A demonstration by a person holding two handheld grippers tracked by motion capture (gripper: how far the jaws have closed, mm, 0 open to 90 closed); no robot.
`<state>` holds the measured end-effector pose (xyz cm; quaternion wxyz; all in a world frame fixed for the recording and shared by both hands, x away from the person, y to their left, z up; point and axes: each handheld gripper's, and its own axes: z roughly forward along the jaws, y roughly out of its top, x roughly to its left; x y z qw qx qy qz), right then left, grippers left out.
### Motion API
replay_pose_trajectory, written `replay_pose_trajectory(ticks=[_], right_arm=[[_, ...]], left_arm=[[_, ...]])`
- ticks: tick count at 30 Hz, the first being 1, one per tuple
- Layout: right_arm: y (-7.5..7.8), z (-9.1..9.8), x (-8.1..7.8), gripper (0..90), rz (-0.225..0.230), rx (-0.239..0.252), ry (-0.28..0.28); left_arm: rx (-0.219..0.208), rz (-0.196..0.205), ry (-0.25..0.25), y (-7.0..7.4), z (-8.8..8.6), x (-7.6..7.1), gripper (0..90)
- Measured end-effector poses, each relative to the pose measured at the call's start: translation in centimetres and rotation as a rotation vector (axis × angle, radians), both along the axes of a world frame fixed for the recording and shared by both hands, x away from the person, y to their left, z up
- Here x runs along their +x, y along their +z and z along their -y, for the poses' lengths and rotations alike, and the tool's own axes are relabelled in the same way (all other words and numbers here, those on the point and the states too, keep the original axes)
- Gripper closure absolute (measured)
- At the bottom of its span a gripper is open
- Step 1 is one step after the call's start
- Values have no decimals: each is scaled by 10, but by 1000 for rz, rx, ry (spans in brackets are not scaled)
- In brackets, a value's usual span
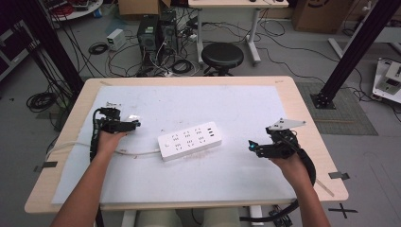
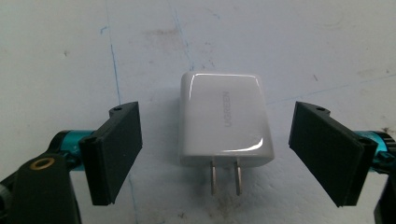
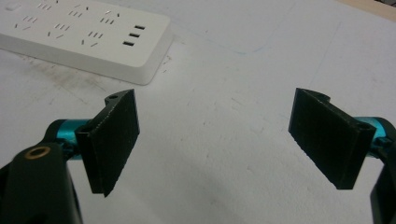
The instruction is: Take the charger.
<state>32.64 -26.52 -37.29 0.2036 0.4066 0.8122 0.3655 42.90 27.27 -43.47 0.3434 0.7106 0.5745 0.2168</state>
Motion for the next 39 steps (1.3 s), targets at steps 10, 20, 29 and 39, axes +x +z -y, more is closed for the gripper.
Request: replay_pose_trajectory(ticks=[10,20,29,39], right_arm=[[-1,2,0,165,-1,-1,3],[-2,3,0,165,-3,-4,4],[0,4,-1,165,2,-7,6],[-4,4,-2,166,-13,-3,4]], left_arm=[[40,-28,-2,-10,4,6,184],[42,-24,2,-10,3,6,282],[39,-16,-19,-9,5,4,423],[17,44,-46,4,8,-9,425]])
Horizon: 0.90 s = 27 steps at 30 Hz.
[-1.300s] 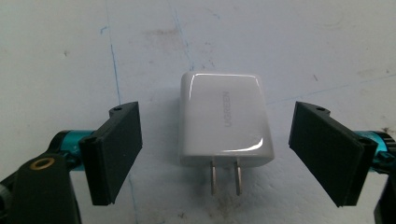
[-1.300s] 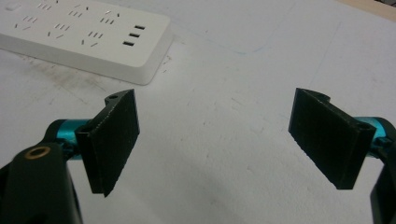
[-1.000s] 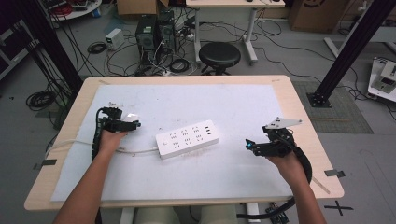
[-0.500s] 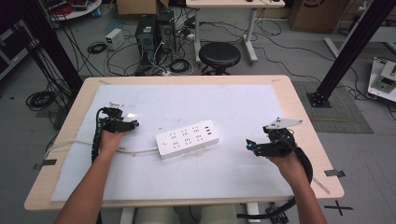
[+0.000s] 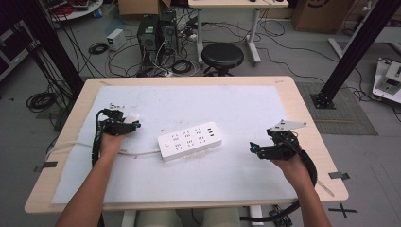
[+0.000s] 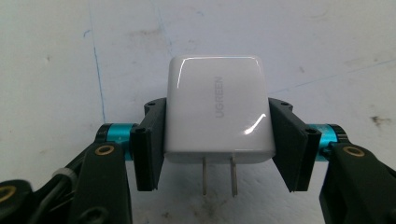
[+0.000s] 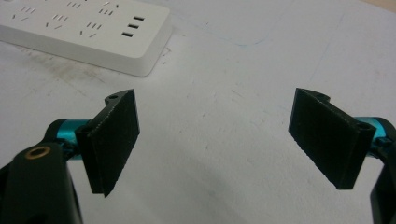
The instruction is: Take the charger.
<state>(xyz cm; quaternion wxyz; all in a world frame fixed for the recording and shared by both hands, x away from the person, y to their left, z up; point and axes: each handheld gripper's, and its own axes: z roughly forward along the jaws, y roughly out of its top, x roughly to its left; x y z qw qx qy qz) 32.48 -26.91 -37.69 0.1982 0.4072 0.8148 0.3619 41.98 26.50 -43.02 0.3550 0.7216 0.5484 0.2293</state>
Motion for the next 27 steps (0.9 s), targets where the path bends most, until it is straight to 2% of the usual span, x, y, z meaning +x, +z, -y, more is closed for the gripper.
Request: replay_pose_trajectory(ticks=[1,2,5,9,15,16,18,24,27], right_arm=[[0,-1,0,166,-2,0,0],[0,-2,-1,166,2,0,7],[1,-2,-3,166,7,1,15],[1,-3,-6,166,0,0,24],[2,-5,-9,166,15,0,34],[2,-5,-9,166,15,0,34],[2,-7,-12,165,14,6,37],[4,-12,-11,166,17,1,54],[4,-15,-10,165,20,-1,57]], left_arm=[[0,0,0,0,0,0,425],[-4,28,-18,7,2,-8,426],[-37,70,-25,10,4,-20,426],[-28,95,-56,15,7,-33,426],[-52,156,-106,30,10,-56,426],[-52,156,-106,30,10,-56,426],[-66,194,-135,40,12,-69,426],[-77,239,-198,56,17,-85,426],[-77,251,-229,59,21,-90,425]])
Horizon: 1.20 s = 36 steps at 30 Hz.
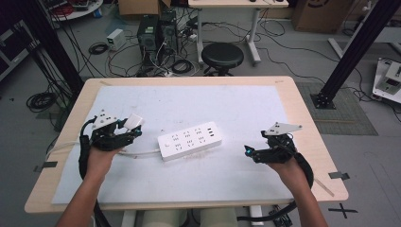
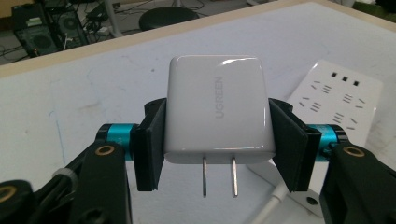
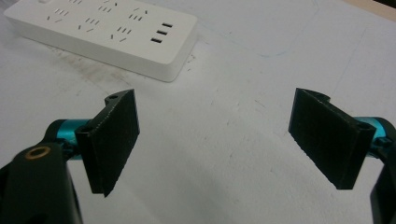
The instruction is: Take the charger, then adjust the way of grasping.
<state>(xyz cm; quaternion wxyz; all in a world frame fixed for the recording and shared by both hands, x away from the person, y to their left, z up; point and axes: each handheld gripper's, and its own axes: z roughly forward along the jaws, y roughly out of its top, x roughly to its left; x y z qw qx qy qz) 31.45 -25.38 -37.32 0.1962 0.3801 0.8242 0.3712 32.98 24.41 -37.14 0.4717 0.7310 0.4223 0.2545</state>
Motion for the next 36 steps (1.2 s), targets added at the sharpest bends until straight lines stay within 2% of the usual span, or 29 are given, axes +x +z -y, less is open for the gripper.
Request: replay_pose_trajectory(ticks=[8,16,17,23,26,29,33,36], right_arm=[[-1,-2,0,165,12,-11,6],[-3,-4,-2,166,0,-2,27],[-3,-6,-2,165,-2,3,31],[1,-9,-2,166,6,-4,56],[2,-12,-3,165,-5,-4,62],[3,-15,-2,165,-34,-3,88],[6,-20,0,166,-45,12,120],[10,-24,2,166,-76,34,135]], left_arm=[[10,22,-61,5,10,-9,425],[19,38,-130,9,20,-16,425],[23,45,-151,10,23,-18,425],[46,61,-205,10,30,-23,425],[55,69,-229,10,33,-25,425],[64,85,-267,10,35,-27,425],[67,102,-315,12,39,-31,425],[82,114,-350,12,42,-33,425]])
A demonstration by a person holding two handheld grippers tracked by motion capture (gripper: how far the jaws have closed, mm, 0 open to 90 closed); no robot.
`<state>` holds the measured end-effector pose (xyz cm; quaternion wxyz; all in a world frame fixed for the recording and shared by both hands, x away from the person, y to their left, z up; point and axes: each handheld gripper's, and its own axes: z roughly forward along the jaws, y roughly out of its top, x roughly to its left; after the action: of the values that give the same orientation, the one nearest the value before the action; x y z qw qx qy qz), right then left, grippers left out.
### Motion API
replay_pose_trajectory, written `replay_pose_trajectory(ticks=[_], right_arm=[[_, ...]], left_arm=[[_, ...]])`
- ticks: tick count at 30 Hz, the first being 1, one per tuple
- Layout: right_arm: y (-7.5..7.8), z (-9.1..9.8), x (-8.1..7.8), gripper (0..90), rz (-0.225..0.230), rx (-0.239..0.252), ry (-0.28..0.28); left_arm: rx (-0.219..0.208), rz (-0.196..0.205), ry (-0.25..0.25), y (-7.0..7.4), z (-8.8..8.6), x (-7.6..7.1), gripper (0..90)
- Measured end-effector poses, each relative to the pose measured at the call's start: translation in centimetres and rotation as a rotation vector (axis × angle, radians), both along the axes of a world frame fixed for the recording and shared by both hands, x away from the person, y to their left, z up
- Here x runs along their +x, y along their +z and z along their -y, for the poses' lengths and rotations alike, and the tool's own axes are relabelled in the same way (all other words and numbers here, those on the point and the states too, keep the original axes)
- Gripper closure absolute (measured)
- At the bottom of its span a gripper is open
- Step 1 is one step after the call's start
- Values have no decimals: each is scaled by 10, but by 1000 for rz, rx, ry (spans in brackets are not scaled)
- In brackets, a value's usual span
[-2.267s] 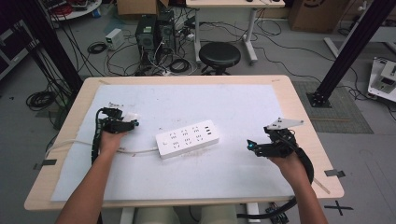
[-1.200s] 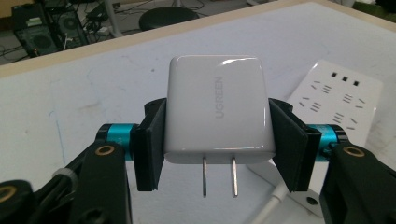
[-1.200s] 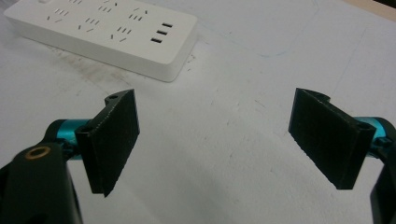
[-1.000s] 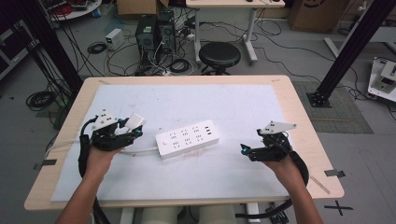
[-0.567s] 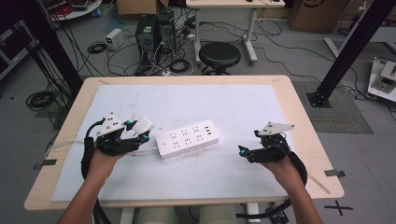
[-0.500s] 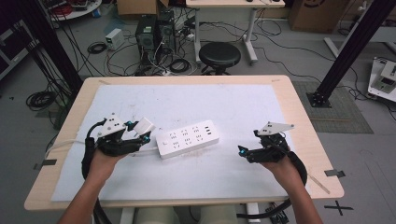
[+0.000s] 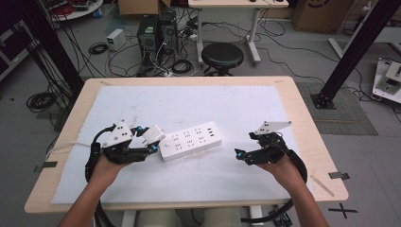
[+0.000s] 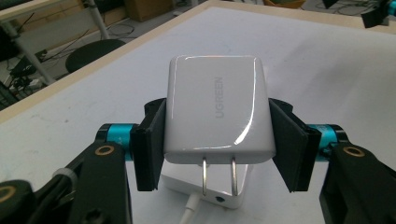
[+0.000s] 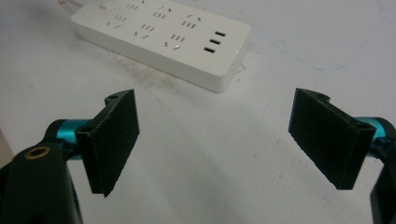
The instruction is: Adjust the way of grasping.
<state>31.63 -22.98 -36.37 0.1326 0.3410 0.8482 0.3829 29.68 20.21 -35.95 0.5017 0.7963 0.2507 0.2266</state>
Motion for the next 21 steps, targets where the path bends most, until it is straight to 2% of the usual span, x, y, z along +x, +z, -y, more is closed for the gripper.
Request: replay_pose_trajectory(ticks=[3,7,11,13,15,16,21], right_arm=[[1,-2,1,166,-8,15,16],[3,-8,2,166,-47,54,35],[4,-13,2,166,-54,64,59],[5,-15,1,166,-66,72,71],[5,-16,1,166,-72,75,76],[6,-20,1,166,-82,89,91],[8,-28,1,167,-97,100,117]], left_arm=[[4,7,-25,0,2,-1,425],[5,7,-107,-3,8,-4,425],[24,23,-157,-5,12,-6,425],[21,33,-174,-5,15,-7,425],[33,39,-184,-5,16,-8,426],[54,54,-201,-5,20,-9,426],[67,68,-220,-5,23,-10,426]])
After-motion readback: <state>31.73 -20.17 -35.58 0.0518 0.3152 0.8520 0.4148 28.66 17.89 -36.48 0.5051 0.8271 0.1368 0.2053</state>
